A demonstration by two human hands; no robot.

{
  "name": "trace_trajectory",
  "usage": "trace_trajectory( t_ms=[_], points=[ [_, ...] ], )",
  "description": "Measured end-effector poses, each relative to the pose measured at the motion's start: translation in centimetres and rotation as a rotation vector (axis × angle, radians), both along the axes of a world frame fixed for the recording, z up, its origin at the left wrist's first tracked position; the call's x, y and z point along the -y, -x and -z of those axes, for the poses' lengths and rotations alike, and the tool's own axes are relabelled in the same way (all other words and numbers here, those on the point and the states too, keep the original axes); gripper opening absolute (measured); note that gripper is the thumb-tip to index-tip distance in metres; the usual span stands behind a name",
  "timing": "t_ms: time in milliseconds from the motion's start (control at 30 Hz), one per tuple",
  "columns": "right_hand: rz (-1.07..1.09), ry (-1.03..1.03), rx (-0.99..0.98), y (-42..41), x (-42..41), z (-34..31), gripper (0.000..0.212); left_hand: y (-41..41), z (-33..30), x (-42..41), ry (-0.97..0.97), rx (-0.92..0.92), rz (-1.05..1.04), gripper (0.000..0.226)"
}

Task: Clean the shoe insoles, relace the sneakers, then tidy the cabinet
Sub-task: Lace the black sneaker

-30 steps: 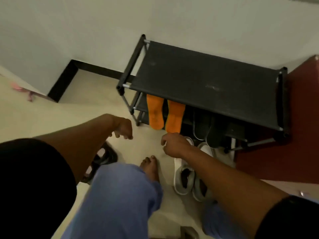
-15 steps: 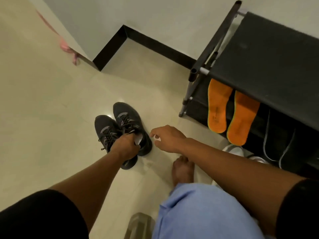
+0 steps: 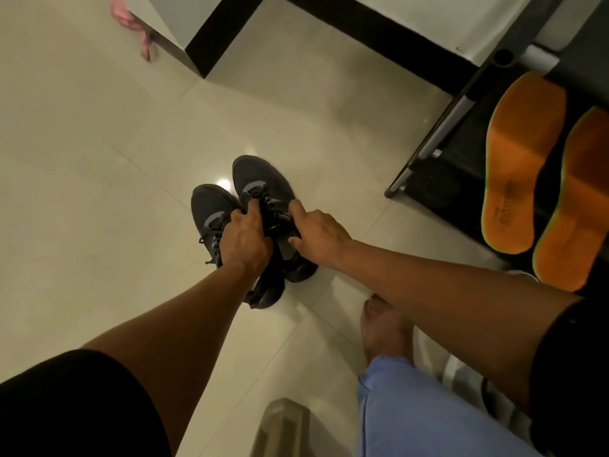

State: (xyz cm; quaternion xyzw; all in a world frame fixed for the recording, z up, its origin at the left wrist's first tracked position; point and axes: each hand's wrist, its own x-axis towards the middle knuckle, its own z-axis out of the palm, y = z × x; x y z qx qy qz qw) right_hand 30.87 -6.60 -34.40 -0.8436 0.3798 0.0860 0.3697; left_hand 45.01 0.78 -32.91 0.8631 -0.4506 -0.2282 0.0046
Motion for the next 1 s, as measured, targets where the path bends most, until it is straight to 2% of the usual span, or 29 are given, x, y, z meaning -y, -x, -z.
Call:
trace_trajectory(
  t_ms=[100, 267, 433, 633, 800, 1000],
  points=[
    [0.080, 0.003, -0.034, -1.1, 0.0, 1.0, 0.041, 0.3, 0.4, 0.5, 0.039, -0.003, -0.027, 0.040],
    [0.113, 0.013, -0.072, -1.1, 0.7, 0.8, 0.016, 0.5, -0.2, 1.3, 0.073, -0.022, -0.079, 0.034],
    [0.148, 0.034, -0.046, 0.3, 2.5, -3.5, 0.015, 1.5, -3.8, 2.4, 0.210, -0.040, -0.053, 0.040],
    [0.207, 0.201, 0.018, 2.0, 5.0, -13.7, 0.021, 3.6, -14.3, 3.5, 0.410, -0.068, -0.067, 0.047],
    [0.264, 0.352, 0.068, 4.3, 4.8, -24.6, 0.021, 5.2, -25.0, 3.9, 0.591, -0.119, -0.095, 0.036],
    [0.411, 0.541, 0.157, 10.5, 2.4, -39.0, 0.026, 9.0, -38.8, 4.2, 0.739, -0.205, 0.080, 0.027]
  ],
)
